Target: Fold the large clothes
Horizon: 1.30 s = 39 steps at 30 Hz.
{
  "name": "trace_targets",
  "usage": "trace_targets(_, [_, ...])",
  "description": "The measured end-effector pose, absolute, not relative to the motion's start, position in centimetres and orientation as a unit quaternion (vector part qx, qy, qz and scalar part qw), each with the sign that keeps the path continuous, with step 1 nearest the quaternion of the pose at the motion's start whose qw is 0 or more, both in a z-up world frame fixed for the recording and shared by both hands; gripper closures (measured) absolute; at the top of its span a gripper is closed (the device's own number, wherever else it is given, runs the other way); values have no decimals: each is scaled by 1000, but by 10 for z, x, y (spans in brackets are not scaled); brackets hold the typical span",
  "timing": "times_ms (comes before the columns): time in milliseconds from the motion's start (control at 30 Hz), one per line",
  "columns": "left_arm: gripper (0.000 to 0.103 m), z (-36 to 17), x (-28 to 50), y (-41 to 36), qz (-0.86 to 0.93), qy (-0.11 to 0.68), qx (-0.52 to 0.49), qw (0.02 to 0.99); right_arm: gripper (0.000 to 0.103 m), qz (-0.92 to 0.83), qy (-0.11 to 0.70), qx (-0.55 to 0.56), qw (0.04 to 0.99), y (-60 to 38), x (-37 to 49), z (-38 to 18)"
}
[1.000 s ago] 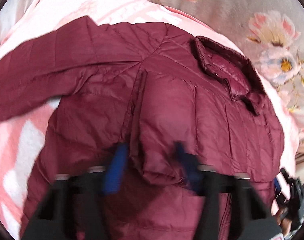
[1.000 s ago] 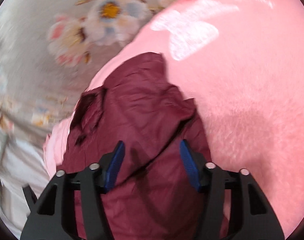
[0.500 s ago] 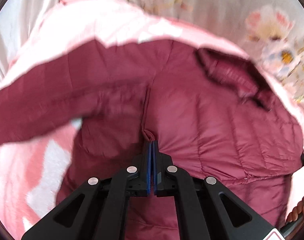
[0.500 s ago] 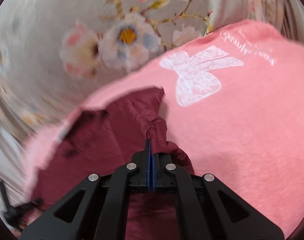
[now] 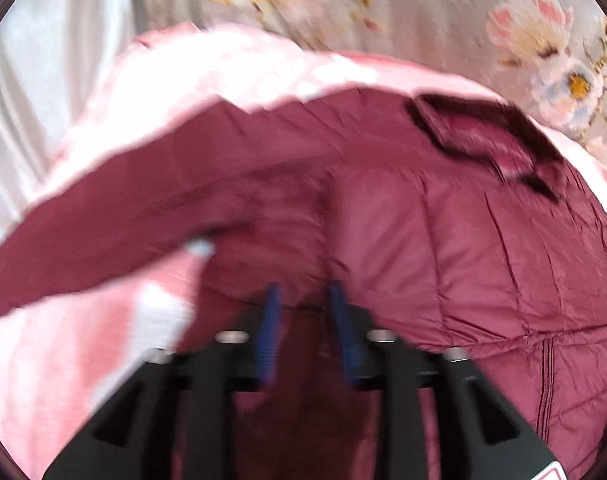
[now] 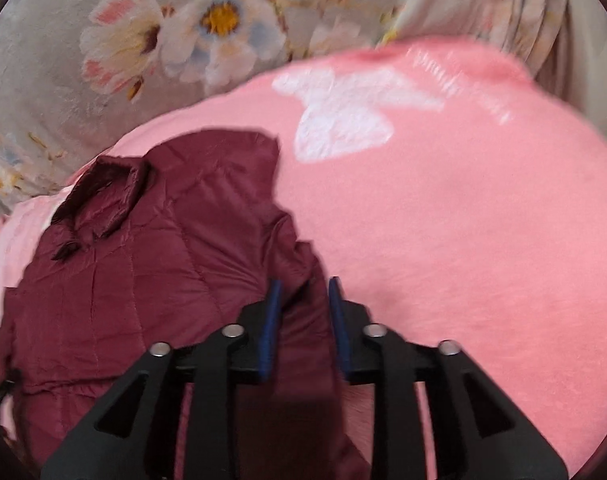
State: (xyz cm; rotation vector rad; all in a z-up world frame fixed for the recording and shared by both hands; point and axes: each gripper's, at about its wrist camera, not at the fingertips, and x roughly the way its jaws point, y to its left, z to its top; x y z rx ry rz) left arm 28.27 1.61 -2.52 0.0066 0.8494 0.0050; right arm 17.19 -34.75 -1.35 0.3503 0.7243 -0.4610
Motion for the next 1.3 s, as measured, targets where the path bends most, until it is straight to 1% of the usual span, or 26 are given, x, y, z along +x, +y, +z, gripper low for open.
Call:
trace_targets(133, [61,12,278,-9,-37,382,6,924,74,-134,333,118,926,-286,185,18])
trace_targets(167, [60,17,278,-22,-55,379,9,924,76,-114,335,105,929,-270,192,19])
trace_targets(200, [53,19,279,-36,-70,380,13,922,82,-89,341,88,932,-249,202,18])
trace_targets(233, [51,17,281,-53,-88,383,19,919,88,-78,348,79,931,-236,209,14])
trace_targets(300, [51,4,284,-75,-93,391,31,915,91,-57,369,75,924,-215,224,-3])
trace_targets(333, [51,-10,289,-87,-90,404,40,910,92,-53,378,77,921,-210,229,-11])
trace_targets(467, [50,-50,301,-98,-83,442,43,892,92,-50,422,89,901,-206,240,-53])
trace_targets(533, [48,-60,299,-94,-84,435,33,896,93,-44,426,104,898,-206,240,-60])
trace_targets(700, [47,-64,291,-101,-71,420,57,903,93,-52,426,89,899,-201,239,-61])
trace_targets(833, [45,-65,292,-100,-69,418,57,904,93,-57,426,78,900,-199,242,-62])
trace_targets(1167, [44,-65,293,-103,-65,415,64,905,93,-53,425,81,900,-200,242,-63])
trace_targets(1300, [42,-65,293,-103,-63,415,62,905,93,-52,425,85,900,-201,243,-64])
